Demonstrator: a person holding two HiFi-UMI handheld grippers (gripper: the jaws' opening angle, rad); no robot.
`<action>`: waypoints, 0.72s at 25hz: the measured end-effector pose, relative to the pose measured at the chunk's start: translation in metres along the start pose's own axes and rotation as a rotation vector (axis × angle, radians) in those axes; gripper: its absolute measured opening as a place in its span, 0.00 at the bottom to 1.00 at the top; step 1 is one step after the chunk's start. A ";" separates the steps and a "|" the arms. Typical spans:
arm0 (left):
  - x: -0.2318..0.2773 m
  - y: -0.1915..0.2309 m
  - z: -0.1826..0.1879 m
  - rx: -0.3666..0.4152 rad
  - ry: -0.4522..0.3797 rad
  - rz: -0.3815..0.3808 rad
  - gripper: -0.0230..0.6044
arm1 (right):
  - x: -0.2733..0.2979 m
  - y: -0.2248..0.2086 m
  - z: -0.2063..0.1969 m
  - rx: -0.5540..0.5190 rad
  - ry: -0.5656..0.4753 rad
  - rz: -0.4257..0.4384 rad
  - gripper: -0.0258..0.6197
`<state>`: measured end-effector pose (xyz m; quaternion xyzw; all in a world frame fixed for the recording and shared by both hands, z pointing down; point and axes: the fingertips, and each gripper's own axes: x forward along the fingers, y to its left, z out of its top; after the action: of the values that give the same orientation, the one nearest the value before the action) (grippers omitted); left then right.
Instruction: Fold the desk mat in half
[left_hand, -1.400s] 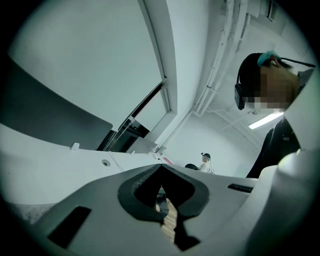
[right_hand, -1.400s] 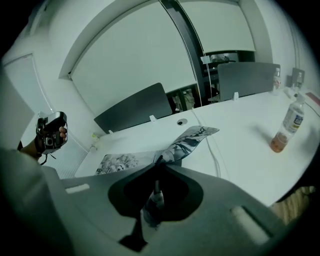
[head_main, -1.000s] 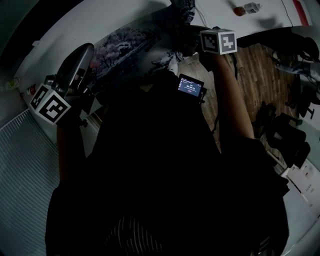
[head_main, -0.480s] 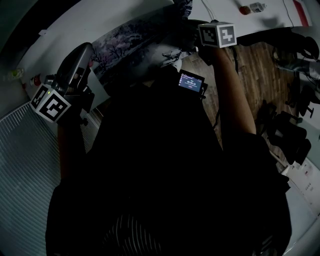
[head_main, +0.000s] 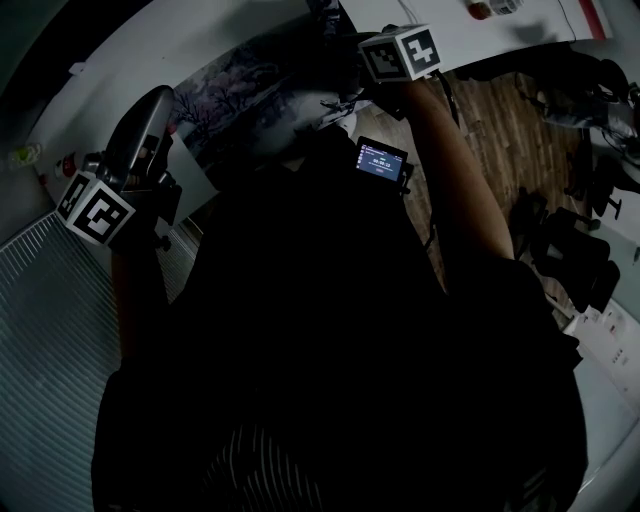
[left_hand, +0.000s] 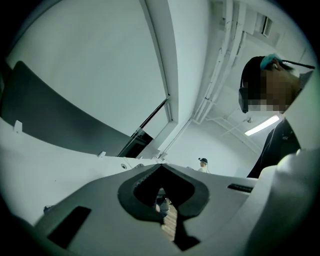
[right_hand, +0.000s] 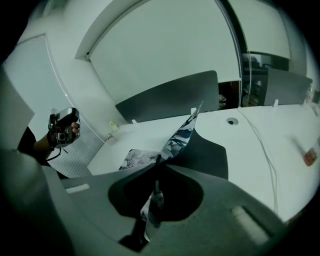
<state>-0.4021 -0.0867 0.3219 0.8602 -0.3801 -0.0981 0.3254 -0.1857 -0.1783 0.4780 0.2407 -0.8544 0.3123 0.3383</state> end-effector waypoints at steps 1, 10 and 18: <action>0.000 0.000 0.002 -0.001 0.000 -0.002 0.05 | 0.002 0.006 0.001 -0.010 0.012 0.019 0.08; -0.008 0.010 0.003 -0.014 -0.018 -0.009 0.05 | 0.048 0.073 -0.001 -0.062 0.101 0.218 0.08; -0.039 0.025 0.002 -0.017 -0.065 0.051 0.05 | 0.102 0.124 -0.021 -0.111 0.251 0.375 0.08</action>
<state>-0.4451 -0.0720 0.3328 0.8438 -0.4114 -0.1210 0.3227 -0.3205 -0.0988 0.5187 0.0183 -0.8514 0.3496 0.3906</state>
